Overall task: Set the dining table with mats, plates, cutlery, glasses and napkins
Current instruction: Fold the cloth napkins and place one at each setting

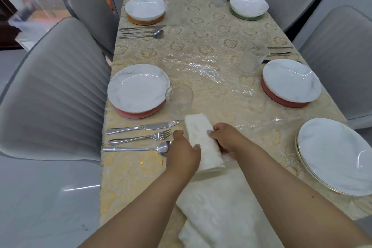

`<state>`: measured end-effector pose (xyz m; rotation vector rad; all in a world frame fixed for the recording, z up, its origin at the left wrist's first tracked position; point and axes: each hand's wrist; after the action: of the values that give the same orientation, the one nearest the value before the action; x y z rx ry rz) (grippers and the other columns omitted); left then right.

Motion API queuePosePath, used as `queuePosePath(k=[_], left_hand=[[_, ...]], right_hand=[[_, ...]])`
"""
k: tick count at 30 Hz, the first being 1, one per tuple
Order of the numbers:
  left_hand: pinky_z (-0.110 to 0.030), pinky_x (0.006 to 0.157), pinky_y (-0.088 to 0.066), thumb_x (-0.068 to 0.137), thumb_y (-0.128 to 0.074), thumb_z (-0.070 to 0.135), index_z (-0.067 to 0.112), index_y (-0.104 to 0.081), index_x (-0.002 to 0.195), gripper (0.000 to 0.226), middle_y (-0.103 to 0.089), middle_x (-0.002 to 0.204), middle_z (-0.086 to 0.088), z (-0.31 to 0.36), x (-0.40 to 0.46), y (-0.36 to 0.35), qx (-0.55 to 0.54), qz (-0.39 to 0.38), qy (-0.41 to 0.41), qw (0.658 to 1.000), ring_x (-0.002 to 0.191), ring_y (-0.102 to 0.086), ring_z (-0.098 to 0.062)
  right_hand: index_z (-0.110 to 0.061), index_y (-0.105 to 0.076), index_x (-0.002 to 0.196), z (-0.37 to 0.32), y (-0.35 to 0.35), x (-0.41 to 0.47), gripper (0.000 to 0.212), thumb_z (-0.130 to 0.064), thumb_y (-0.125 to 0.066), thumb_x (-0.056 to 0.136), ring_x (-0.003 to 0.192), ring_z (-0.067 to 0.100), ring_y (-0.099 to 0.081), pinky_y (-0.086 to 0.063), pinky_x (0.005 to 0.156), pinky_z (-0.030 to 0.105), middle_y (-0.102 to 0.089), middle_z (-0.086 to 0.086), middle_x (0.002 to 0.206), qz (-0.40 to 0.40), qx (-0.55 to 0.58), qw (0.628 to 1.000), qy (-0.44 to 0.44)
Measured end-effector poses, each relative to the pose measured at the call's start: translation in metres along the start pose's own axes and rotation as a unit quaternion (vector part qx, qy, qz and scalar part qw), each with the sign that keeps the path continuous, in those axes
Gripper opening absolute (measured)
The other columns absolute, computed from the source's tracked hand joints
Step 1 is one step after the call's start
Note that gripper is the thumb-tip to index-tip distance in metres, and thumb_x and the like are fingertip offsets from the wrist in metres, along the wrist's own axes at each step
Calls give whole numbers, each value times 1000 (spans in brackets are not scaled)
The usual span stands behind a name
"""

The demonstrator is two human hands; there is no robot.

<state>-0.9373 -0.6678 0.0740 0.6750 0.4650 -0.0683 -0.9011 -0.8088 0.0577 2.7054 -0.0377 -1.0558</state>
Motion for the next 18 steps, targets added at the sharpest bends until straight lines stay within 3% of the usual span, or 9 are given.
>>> queuePosePath(k=[2, 4, 5, 6, 8, 11, 16, 18], left_hand=[[-37, 91, -50, 85, -67, 22, 5, -44, 133, 56, -69, 105, -11, 4, 8, 2, -99, -8, 45, 994, 104, -64, -27], [-40, 87, -54, 85, -69, 18, 7, -67, 99, 18, -72, 93, -12, 12, 11, 5, -212, -41, 70, 974, 88, -68, -27], [-38, 81, -55, 86, -69, 17, 10, -68, 81, 9, -72, 85, -11, 17, 11, 6, -246, -57, 75, 965, 77, -66, -25], [-34, 73, -54, 87, -69, 18, 11, -64, 70, 19, -71, 80, -12, 20, 13, 6, -258, -66, 79, 961, 70, -64, -23], [-42, 75, -54, 87, -69, 18, 4, -62, 71, 22, -71, 86, -22, 26, 15, 6, -283, -84, 83, 952, 69, -63, -24], [-48, 83, -55, 88, -68, 10, -11, -63, 94, 22, -69, 99, -30, 38, 17, 5, -336, -100, 83, 933, 80, -66, -30], [-39, 74, -56, 89, -67, 10, 5, -61, 77, 14, -71, 86, -18, 54, 23, -2, -393, -118, 84, 908, 73, -67, -26], [-40, 78, -55, 91, -63, 12, 6, -67, 86, 9, -73, 90, -15, 61, 25, -5, -414, -140, 84, 896, 76, -68, -26]], right_hand=[[-12, -54, 87, -5, 2, 2, 8, -13, -55, 95, 67, 23, -57, -50, 65, 34, -61, 8, 79, 1, 35, 999, 17], [-10, -55, 83, -12, 4, 3, 12, -8, -55, 94, 67, 24, -58, -52, 65, 34, -61, 11, 79, 15, 95, 995, 20], [-9, -55, 82, -15, 6, 3, 13, -5, -54, 94, 66, 24, -58, -52, 63, 34, -62, 12, 79, 22, 127, 991, 15], [-8, -55, 82, -17, 8, 2, 13, -3, -54, 94, 66, 24, -59, -52, 64, 34, -62, 13, 79, 28, 158, 987, 10], [-6, -56, 83, -20, 14, 0, 11, -1, -54, 93, 67, 26, -60, -54, 67, 37, -63, 16, 81, 24, 198, 980, 2], [-2, -59, 94, -24, 24, -5, 4, -1, -58, 90, 76, 31, -65, -56, 73, 42, -67, 20, 92, -15, 218, 976, -2], [-4, -57, 112, -38, 38, -1, 24, 2, -59, 89, 86, 34, -67, -57, 74, 46, -67, 19, 106, -4, 269, 963, 24], [-4, -55, 116, -45, 42, 4, 28, 2, -58, 89, 88, 35, -66, -56, 77, 49, -66, 20, 109, 0, 272, 962, 27]])
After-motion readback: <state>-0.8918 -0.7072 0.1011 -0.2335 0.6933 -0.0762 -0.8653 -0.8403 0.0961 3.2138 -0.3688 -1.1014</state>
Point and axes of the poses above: each hand's wrist, its own x-axis towards the middle knuckle, its own y-axis out of the back of the hand, z = x × y
